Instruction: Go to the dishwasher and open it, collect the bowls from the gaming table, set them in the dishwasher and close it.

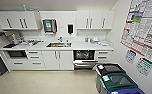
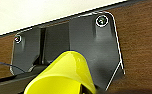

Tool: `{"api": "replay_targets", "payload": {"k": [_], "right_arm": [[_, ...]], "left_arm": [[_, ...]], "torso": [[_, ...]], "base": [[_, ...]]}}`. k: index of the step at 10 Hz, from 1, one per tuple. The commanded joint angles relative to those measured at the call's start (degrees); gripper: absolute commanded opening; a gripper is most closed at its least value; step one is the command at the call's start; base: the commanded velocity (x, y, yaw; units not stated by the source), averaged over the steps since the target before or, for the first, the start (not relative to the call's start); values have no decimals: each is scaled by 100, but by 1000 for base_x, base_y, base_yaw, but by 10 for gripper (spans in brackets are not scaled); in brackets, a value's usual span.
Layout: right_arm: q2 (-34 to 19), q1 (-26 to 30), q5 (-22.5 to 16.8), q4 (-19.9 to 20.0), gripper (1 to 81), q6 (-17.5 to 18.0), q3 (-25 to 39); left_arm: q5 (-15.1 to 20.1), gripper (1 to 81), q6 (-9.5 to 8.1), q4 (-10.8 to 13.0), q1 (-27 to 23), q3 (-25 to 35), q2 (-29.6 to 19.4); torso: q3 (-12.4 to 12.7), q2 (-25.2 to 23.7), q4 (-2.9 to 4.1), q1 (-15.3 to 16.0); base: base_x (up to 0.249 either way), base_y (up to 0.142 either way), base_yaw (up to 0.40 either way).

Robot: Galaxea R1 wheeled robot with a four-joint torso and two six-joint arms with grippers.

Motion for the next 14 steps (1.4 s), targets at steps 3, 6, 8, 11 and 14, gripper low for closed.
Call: {"api": "replay_targets", "payload": {"k": [3,6,8,11,14], "right_arm": [[-75,257,-243,-59,10,-11,7],[-75,257,-243,-59,10,-11,7],[-67,256,-243,-59,10,-11,-1],[-75,240,-243,-51,10,-11,-2],[-75,248,-243,-51,10,-11,-2]], "left_arm": [[109,10,2,7,-184,12,-87],[109,10,2,7,-184,12,-96],[109,10,2,7,-192,12,-96],[109,10,2,7,-192,12,-105],[109,10,2,7,-184,12,-96]], "torso": [[0,0,0,-2],[0,0,0,0],[0,0,0,-2],[0,0,0,0],[0,0,0,-2]], "base": [[103,0,0],[79,0,0],[73,0,0],[73,0,0],[73,0,0]]}}
